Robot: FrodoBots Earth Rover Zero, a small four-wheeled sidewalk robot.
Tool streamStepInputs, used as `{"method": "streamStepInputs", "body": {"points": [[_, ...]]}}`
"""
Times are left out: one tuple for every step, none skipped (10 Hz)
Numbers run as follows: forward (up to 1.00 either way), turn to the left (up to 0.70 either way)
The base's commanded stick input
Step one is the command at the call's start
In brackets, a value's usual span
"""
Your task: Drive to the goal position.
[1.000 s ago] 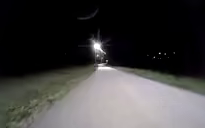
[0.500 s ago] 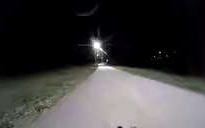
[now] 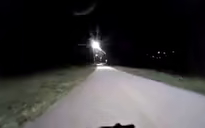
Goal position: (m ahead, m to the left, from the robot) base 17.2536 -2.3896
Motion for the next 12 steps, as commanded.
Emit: {"method": "streamStepInputs", "body": {"points": [[0.70,0.00],[0.70,0.00],[0.70,0.00],[0.70,0.00],[0.70,0.00],[0.70,0.00],[0.70,0.00],[0.70,0.00],[0.70,0.00],[0.70,0.00],[0.70,0.00],[0.70,0.00]]}}
